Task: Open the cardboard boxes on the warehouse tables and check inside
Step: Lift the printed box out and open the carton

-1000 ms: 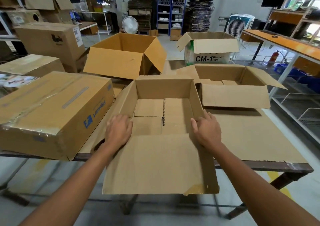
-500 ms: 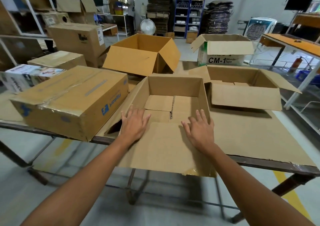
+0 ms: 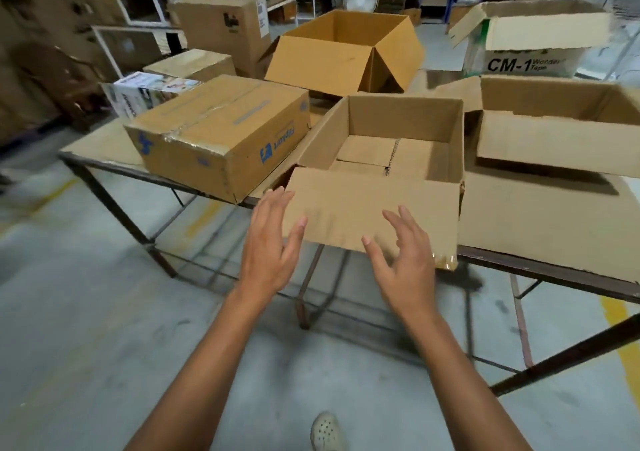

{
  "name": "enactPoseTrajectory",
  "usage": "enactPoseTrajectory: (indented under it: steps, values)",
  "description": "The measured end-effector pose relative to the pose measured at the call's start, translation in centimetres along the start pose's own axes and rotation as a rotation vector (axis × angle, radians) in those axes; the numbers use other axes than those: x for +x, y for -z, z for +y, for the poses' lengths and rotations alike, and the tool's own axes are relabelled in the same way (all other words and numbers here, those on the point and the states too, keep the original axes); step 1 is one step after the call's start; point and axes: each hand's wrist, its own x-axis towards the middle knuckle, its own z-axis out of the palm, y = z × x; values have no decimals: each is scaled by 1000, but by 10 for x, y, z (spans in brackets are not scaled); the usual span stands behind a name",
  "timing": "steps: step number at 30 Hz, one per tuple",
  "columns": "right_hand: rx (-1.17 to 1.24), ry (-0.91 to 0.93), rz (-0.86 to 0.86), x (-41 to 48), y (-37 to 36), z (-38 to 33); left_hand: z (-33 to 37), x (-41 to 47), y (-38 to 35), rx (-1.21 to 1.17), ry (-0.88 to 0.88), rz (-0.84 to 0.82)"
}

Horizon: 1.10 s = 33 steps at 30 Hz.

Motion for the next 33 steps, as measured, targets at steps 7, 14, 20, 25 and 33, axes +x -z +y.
enactPoseTrajectory:
  steps: [7,14,20,25,33]
  values:
    - [197,-18,-86,-72,-20,-26,4,-105,47,-34,258,81]
    - [254,-7,-209,-93,-70,-54,-46,-160,83,35,414,77]
    - [262,26,-267,-67,-142,-84,-106,-135,118,46,439,146]
    - [294,25,-260,-28,-221,-126,-175,-80,158,47,386,136]
    - [304,11,-184,47,-324,-181,-272,32,215,93,234,104]
